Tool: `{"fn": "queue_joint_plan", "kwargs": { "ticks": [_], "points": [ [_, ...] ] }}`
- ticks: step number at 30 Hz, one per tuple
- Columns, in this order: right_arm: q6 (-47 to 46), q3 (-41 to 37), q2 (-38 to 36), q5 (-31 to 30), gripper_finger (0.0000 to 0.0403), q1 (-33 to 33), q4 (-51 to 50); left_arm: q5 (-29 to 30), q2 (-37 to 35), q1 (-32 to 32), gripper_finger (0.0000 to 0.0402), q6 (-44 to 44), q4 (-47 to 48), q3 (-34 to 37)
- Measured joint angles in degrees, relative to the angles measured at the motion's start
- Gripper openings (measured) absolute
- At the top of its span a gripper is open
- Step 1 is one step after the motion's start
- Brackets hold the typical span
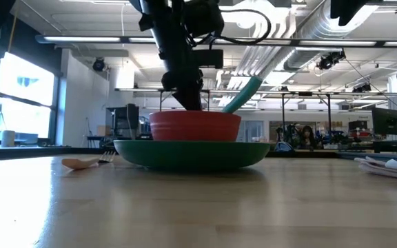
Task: Set table place
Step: Adjust the light orange fork
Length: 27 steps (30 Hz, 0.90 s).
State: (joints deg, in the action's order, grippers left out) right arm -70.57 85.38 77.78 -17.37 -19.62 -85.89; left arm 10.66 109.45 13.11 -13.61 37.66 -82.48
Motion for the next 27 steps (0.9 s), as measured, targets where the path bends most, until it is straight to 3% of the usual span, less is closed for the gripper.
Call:
{"fn": "queue_joint_plan", "kwargs": {
  "ticks": [6, 13, 20, 27],
  "points": [
    [0.5, 0.0, 0.0, 0.4, 0.0126, 0.0, 0.0, 1.7, -0.4, -1.5, 0.0140, -0.2, 9.8, -8.1],
    [2.3, 0.0, 0.0, 0.4, 0.0126, 0.0, 0.0, 17.7, -2.3, -10.0, 0.0128, 11.0, 27.2, -17.0],
    [5.6, 0.0, 0.0, -0.3, 0.0126, 0.1, 0.2, 21.0, -4.2, -19.7, 0.0015, 30.6, 39.0, -12.2],
    [8.5, 0.0, 0.0, -1.1, 0.0126, 0.1, 0.8, 14.8, -4.6, -25.4, 0.0003, 47.7, 36.8, -1.5]
  ]
}}
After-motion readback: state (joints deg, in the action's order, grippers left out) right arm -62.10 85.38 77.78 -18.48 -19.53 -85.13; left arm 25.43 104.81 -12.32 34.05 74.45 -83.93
